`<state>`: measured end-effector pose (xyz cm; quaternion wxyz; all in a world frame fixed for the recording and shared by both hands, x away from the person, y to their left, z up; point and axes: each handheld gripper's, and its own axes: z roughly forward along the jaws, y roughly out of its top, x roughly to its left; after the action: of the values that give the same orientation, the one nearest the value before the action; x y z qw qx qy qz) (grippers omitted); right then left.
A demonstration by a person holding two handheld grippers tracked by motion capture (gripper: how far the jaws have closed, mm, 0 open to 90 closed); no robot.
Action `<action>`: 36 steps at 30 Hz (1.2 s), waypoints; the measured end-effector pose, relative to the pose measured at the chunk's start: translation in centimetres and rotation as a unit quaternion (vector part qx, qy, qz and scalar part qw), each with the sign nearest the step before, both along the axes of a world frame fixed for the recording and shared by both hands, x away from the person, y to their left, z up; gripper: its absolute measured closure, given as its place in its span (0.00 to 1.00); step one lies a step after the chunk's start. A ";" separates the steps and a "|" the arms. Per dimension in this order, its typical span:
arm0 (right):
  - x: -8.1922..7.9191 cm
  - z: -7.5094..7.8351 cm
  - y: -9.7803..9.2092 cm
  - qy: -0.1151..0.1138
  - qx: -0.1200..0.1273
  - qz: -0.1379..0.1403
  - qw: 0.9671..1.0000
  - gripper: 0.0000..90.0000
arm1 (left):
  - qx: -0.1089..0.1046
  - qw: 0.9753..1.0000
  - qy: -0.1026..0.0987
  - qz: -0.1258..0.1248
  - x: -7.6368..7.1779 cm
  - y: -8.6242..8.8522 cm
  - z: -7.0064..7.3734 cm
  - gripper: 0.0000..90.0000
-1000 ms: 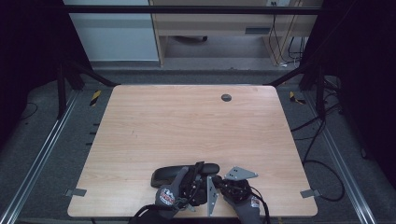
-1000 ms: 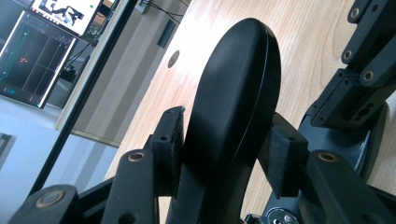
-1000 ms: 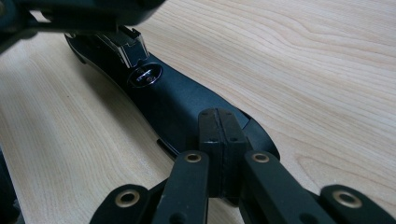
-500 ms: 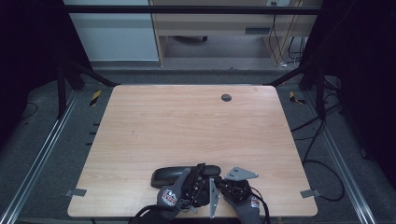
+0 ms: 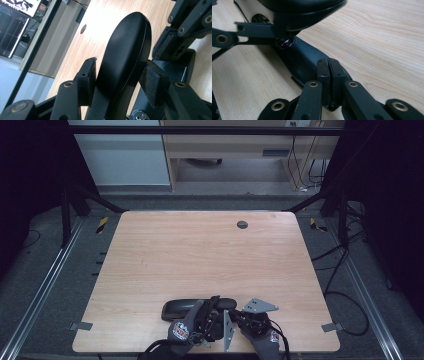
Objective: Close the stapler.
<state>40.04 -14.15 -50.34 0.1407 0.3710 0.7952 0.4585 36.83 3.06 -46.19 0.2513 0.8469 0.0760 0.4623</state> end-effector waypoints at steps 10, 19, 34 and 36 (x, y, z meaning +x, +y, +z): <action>0.1 0.3 -0.9 -0.009 -0.003 -0.019 1.000 0.83 | -0.005 1.000 0.006 -0.007 -0.6 0.2 0.9 0.44; 0.1 0.4 -1.2 -0.010 -0.001 -0.026 1.000 0.80 | -0.044 0.999 0.022 -0.020 -1.1 1.0 2.8 0.42; 0.1 1.0 -1.9 -0.018 0.008 -0.035 0.999 0.89 | -0.085 0.995 0.052 -0.020 -0.7 2.3 4.0 0.41; 0.1 1.1 -2.0 -0.020 0.006 -0.036 0.999 0.92 | -0.092 0.994 0.055 -0.016 -0.5 2.7 4.1 0.41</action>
<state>40.15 -16.13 -49.22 0.1711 0.3910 0.7752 0.4658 36.30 5.72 -42.06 0.3305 0.8457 0.1184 0.4019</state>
